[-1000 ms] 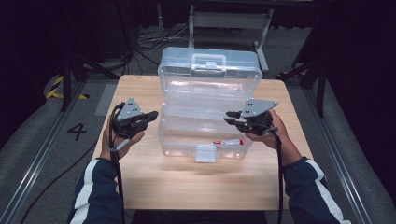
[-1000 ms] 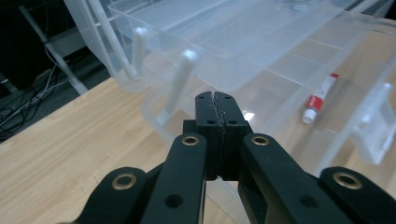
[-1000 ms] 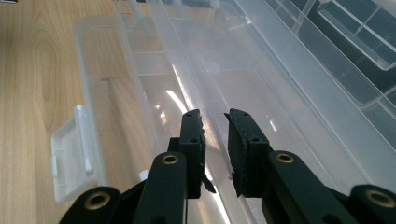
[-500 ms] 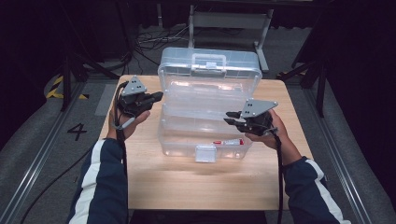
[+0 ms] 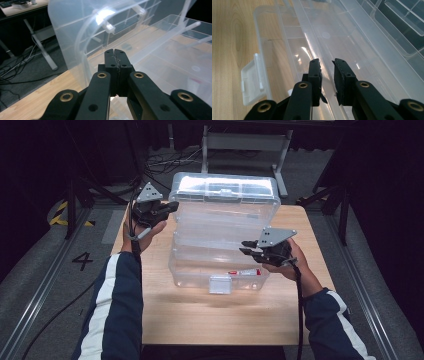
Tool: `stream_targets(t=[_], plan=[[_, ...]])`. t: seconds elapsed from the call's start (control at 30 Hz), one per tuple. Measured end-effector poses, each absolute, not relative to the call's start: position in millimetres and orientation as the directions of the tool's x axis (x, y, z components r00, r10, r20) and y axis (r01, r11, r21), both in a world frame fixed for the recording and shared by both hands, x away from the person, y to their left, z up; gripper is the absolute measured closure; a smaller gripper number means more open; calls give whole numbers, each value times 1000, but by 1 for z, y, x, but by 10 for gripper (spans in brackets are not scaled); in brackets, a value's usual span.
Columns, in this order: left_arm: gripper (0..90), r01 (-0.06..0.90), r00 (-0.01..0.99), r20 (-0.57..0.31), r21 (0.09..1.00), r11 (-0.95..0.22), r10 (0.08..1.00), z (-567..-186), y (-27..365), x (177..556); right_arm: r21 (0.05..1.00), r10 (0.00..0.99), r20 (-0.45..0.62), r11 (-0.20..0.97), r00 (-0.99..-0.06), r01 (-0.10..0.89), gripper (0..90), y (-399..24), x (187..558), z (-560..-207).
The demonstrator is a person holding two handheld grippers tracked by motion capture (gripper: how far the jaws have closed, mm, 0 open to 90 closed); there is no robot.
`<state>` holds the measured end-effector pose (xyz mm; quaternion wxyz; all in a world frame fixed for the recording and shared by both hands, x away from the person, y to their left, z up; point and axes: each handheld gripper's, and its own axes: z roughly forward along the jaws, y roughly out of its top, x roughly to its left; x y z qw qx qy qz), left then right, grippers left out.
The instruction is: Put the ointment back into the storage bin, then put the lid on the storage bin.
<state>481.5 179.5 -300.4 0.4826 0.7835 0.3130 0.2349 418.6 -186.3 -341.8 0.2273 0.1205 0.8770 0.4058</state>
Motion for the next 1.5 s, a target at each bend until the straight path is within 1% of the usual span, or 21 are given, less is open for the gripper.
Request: stream_targets(t=[0.3, 0.37, 0.6, 0.67, 0.77, 0.93, 1.0, 1.5], plan=[[900, 274, 671, 64, 904, -327, 738, -299, 178, 487, 762, 391, -304, 647, -869, 25, 763, -185, 418, -342], [900, 275, 674, 51, 908, -315, 737, -300, 178, 487, 763, 392, -303, 646, -868, 26, 763, -185, 418, -342], [900, 275, 676, 61, 904, -328, 735, -302, 176, 486, 763, 393, -301, 646, -869, 28, 762, -186, 416, -344], [900, 285, 676, 41, 906, -313, 735, -302, 176, 485, 757, 392, -310, 653, -866, 24, 760, -185, 415, -344], [900, 277, 676, 57, 904, -326, 735, -303, 176, 483, 753, 389, -315, 658, -866, 21, 761, -185, 413, -345], [900, 283, 687, 44, 903, -323, 725, -305, 174, 479, 738, 380, -333, 675, -863, 13, 764, -185, 410, -346], [900, 270, 685, 77, 897, -351, 724, -306, 172, 477, 734, 376, -339, 679, -862, 7, 777, -186, 408, -344], [900, 261, 703, 89, 890, -373, 706, -305, 175, 459, 763, 402, -311, 646, -861, 26, 801, -201, 403, -342]])
